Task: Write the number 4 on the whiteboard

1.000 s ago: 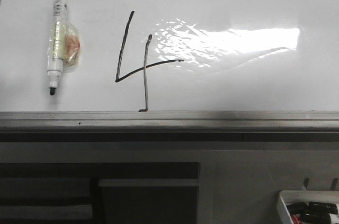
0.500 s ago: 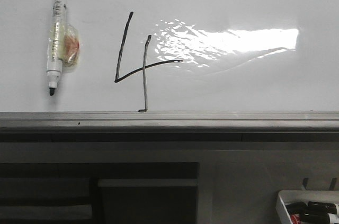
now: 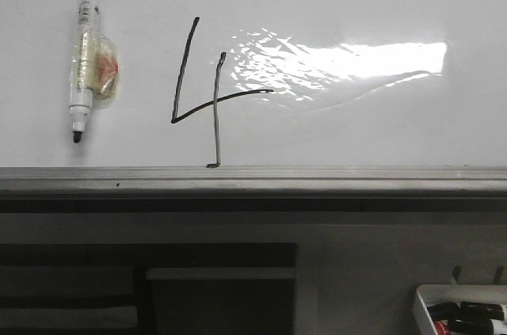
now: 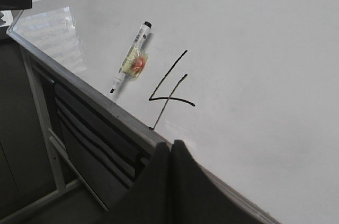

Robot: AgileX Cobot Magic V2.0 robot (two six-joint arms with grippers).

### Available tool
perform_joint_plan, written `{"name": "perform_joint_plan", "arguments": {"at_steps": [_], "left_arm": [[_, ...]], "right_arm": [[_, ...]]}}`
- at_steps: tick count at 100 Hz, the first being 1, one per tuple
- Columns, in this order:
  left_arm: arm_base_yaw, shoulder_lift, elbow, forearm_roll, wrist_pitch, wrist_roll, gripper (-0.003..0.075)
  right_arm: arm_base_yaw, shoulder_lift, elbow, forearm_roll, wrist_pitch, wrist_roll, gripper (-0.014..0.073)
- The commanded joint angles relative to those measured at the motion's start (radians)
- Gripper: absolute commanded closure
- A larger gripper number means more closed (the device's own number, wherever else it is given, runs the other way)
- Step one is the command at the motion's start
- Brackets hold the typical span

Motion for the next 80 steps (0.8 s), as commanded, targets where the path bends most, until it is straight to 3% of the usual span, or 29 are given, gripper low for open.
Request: {"name": "perform_joint_plan", "arguments": {"at_steps": [1, 56, 80], "left_arm": [[0.003, 0.007, -0.025, -0.002, -0.084, 0.001, 0.0741], [0.003, 0.007, -0.020, -0.002, -0.084, 0.001, 0.0741], [0.064, -0.085, 0.100, 0.004, -0.115, 0.001, 0.0741]], "right_arm": [[-0.007, 0.011, -0.025, -0.002, -0.050, -0.007, 0.0644], [-0.007, 0.011, -0.025, -0.002, -0.048, -0.007, 0.0644], [-0.007, 0.011, -0.025, -0.002, -0.048, -0.007, 0.0644]]}}
